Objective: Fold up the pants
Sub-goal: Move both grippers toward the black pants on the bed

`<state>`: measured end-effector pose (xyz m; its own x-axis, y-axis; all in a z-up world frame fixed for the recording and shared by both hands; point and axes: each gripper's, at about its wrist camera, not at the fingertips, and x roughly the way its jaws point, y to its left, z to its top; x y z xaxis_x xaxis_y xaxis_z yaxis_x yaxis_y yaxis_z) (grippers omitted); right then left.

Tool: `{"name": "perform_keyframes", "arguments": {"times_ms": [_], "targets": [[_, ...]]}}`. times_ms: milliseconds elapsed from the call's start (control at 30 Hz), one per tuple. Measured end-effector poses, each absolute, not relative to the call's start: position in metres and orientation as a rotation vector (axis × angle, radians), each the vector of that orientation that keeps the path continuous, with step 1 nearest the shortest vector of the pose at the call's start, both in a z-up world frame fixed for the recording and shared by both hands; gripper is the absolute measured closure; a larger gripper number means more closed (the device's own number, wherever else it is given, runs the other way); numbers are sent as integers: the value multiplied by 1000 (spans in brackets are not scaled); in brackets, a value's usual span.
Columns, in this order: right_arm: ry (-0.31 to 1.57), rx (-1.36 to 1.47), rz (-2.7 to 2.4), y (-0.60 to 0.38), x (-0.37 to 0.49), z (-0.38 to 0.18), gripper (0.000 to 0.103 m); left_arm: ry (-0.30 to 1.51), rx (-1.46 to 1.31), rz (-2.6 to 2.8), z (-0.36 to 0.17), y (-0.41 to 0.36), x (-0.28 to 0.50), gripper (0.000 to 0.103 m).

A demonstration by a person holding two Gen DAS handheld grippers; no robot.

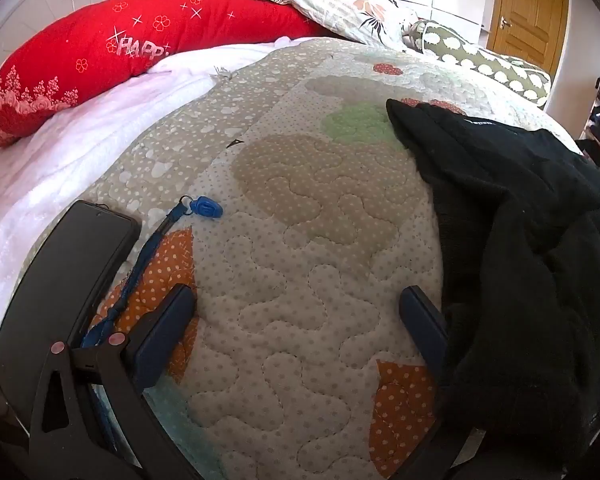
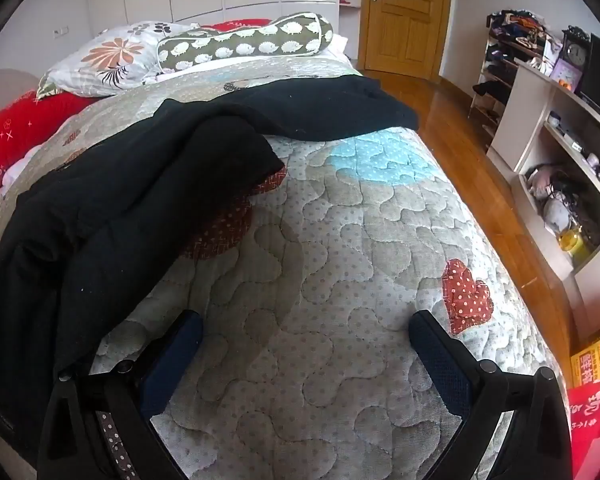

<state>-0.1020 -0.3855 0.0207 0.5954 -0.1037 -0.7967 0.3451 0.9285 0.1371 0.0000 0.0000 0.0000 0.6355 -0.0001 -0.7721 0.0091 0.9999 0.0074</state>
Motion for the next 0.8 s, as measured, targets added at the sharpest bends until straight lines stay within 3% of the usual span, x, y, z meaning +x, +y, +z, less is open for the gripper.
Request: {"name": "perform_keyframes", "arguments": {"times_ms": [400,800], "targets": [[906,281,-267,-382,-104,24,0,997,78,-7,16,-2,-11,1],[780,205,-91,-333,-152,79,2,778,10,-35,94,1,-92,1]]}}
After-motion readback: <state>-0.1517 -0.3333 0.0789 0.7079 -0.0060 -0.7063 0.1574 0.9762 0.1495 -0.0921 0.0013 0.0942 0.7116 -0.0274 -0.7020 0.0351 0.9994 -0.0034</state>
